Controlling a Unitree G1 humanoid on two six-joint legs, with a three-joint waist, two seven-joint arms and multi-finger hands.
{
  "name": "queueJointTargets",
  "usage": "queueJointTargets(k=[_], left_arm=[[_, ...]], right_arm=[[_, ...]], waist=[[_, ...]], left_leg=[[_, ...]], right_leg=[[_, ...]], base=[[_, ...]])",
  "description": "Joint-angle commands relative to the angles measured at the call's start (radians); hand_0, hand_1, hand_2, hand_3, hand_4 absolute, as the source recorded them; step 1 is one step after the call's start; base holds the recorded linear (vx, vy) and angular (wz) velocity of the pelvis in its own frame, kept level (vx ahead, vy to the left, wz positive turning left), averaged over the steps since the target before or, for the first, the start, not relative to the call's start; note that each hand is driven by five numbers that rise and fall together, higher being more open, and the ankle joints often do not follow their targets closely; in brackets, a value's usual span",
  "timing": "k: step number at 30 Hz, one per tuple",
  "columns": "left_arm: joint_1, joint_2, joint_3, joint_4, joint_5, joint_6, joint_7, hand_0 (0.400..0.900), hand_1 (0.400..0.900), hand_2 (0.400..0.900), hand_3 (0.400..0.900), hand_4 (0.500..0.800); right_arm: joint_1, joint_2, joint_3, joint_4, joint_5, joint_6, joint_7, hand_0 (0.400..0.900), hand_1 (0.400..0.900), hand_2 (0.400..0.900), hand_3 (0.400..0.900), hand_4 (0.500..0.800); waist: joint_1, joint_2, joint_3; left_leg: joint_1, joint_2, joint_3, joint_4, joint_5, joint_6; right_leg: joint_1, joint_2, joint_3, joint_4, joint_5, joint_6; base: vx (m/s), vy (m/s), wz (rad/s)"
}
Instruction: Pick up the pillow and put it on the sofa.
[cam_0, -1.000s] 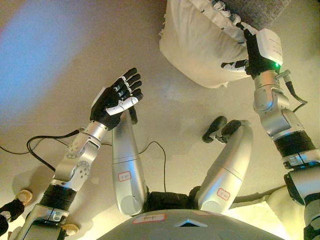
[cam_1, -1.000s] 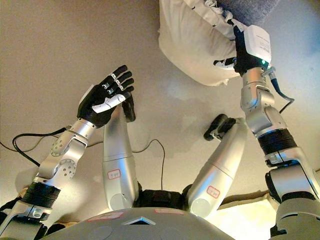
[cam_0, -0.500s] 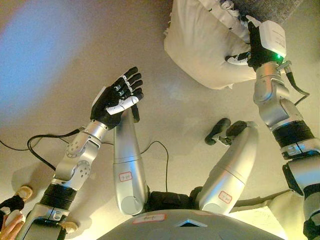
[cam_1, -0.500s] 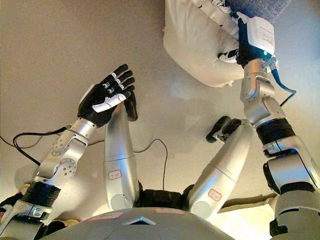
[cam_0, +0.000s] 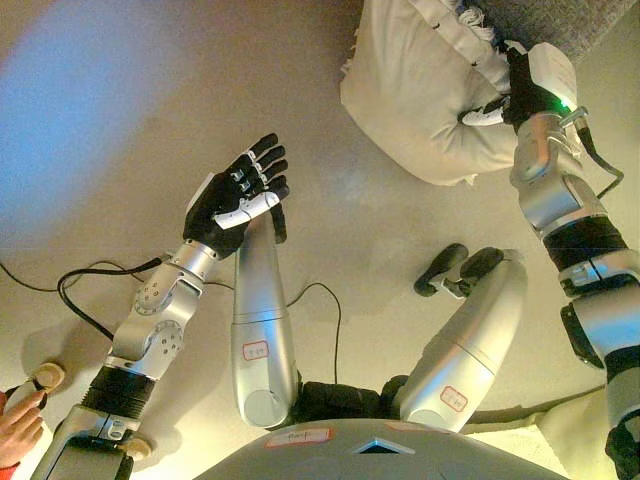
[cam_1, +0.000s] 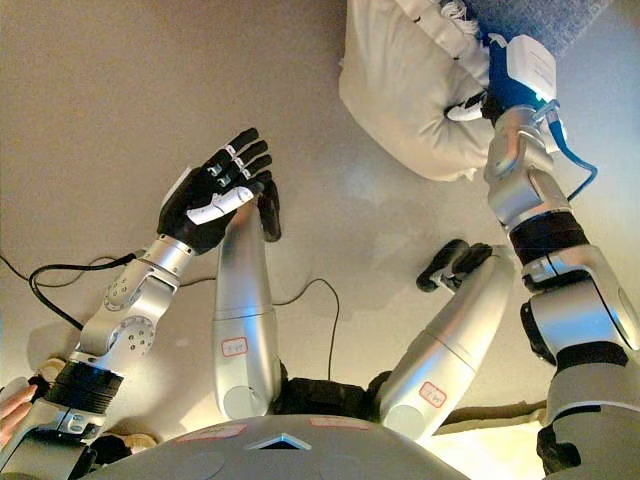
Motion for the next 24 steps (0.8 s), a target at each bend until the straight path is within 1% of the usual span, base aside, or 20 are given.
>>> queueJointTargets(k=[1,3,6,7,9,12,17,22,24], left_arm=[[-0.045,-0.043,-0.026,-0.056,-0.030,-0.067,-0.011,0.900,0.900,0.900,0.900,0.800],[-0.045,-0.045,-0.031,-0.056,-0.030,-0.071,-0.004,0.900,0.900,0.900,0.900,0.800],[-0.050,-0.048,-0.038,-0.060,-0.034,-0.063,0.003,0.900,0.900,0.900,0.900,0.800],[-0.050,-0.050,-0.037,-0.062,-0.030,-0.060,0.003,0.900,0.900,0.900,0.900,0.800],[-0.054,-0.054,-0.042,-0.061,-0.025,-0.057,0.003,0.900,0.900,0.900,0.900,0.800],[-0.057,-0.059,-0.051,-0.054,-0.027,-0.068,0.006,0.900,0.900,0.900,0.900,0.800],[-0.055,-0.061,-0.062,-0.052,-0.025,-0.086,0.016,0.900,0.900,0.900,0.900,0.800],[-0.053,-0.062,-0.062,-0.060,-0.027,-0.089,0.027,0.900,0.900,0.900,0.900,0.800],[-0.049,-0.060,-0.061,-0.060,-0.027,-0.092,0.026,0.900,0.900,0.900,0.900,0.800]], right_arm=[[-0.140,-0.027,-0.018,0.094,0.023,0.040,-0.011,0.900,0.900,0.900,0.900,0.800],[-0.153,-0.020,-0.011,0.116,0.038,0.053,-0.002,0.900,0.900,0.900,0.900,0.800],[-0.177,-0.012,-0.002,0.143,0.071,0.081,0.028,0.900,0.900,0.900,0.900,0.800],[-0.182,-0.008,-0.002,0.151,0.077,0.095,0.043,0.400,0.400,0.400,0.400,0.500],[-0.194,-0.004,0.008,0.172,0.097,0.092,0.022,0.400,0.400,0.400,0.400,0.500],[-0.209,0.000,0.010,0.186,0.110,0.093,0.009,0.400,0.400,0.400,0.400,0.500],[-0.213,0.002,0.009,0.183,0.115,0.086,0.002,0.400,0.400,0.400,0.400,0.500],[-0.218,0.002,0.008,0.164,0.121,0.079,-0.002,0.400,0.400,0.400,0.400,0.500],[-0.217,-0.003,0.005,0.159,0.116,0.064,0.000,0.400,0.400,0.400,0.400,0.500]], waist=[[0.046,0.053,-0.002],[0.052,0.054,-0.002],[0.059,0.056,-0.002],[0.061,0.056,-0.002],[0.063,0.058,-0.002],[0.064,0.061,-0.002],[0.063,0.065,-0.002],[0.062,0.065,-0.002],[0.062,0.065,-0.002]], left_leg=[[0.070,0.060,-0.068,0.134,-0.196,0.029],[0.069,0.056,-0.071,0.140,-0.198,0.031],[0.068,0.049,-0.073,0.143,-0.200,0.032],[0.070,0.048,-0.072,0.140,-0.200,0.032],[0.073,0.048,-0.067,0.130,-0.194,0.035],[0.077,0.051,-0.060,0.116,-0.188,0.036],[0.080,0.057,-0.050,0.099,-0.179,0.039],[0.084,0.063,-0.046,0.086,-0.172,0.038],[0.091,0.069,-0.041,0.070,-0.166,0.039]], right_leg=[[-0.055,-0.004,0.026,-0.076,0.102,-0.015],[-0.054,-0.003,0.026,-0.068,0.096,-0.018],[-0.051,-0.002,0.023,-0.068,0.092,-0.022],[-0.049,0.000,0.021,-0.071,0.093,-0.022],[-0.046,-0.004,0.017,-0.078,0.097,-0.025],[-0.039,-0.003,0.012,-0.092,0.105,-0.025],[-0.029,-0.004,0.003,-0.109,0.114,-0.025],[-0.024,-0.002,0.001,-0.123,0.122,-0.026],[-0.015,-0.004,-0.005,-0.135,0.127,-0.025]], base=[[0.00,0.000,0.00],[0.00,0.000,0.00],[0.00,0.000,0.00],[0.00,0.000,0.00],[0.00,0.000,0.00],[-0.01,0.027,-0.03],[0.00,0.020,-0.04],[0.00,0.013,-0.02],[0.00,0.000,0.00]])
